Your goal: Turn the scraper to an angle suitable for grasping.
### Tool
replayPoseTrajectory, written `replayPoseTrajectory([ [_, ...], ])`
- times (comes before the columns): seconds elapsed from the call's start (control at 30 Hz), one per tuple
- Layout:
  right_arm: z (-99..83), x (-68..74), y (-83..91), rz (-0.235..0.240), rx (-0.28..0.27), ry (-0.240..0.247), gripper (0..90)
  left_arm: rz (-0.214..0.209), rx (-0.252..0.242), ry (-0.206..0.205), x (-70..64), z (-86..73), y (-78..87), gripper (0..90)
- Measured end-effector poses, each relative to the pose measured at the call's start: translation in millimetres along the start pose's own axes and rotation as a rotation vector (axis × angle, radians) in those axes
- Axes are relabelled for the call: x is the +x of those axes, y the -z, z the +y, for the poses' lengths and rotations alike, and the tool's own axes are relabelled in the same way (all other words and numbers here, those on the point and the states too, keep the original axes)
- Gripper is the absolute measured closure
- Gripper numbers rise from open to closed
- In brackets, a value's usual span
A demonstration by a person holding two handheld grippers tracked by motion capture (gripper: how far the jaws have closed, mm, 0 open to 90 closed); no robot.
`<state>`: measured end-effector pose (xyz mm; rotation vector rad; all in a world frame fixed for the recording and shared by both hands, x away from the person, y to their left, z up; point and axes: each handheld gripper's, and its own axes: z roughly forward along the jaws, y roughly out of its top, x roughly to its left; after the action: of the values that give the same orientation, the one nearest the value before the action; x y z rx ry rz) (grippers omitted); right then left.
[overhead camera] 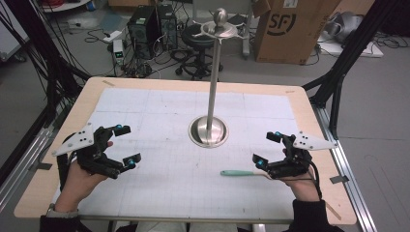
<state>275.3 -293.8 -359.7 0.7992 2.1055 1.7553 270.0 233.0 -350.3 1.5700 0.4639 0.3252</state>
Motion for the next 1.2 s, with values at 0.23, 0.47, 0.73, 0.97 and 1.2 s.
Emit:
replayPoseTrajectory([
  [0.23,-5.3,-2.2,-4.8,0.007,0.041,0.009,1.3,0.010,0.002,0.002,0.1,-0.4,1.4,1.7],
  [0.47,-15.8,-1.9,-8.8,0.002,0.124,0.036,36.2,0.025,0.007,0.004,1.8,-5.0,-2.3,1.7],
  [0.73,-33.4,4.2,-20.5,-0.056,0.240,0.133,82.8,0.042,-0.008,0.023,7.4,-5.2,0.3,1.7],
  [0.97,-52.9,11.8,-44.3,0.034,0.384,0.122,89.7,0.056,-0.028,0.029,10.1,-2.2,6.2,1.7],
  [1.2,-63.9,14.2,-60.1,0.128,0.442,0.053,89.7,0.063,0.008,0.007,9.2,-2.9,0.1,1.7],
])
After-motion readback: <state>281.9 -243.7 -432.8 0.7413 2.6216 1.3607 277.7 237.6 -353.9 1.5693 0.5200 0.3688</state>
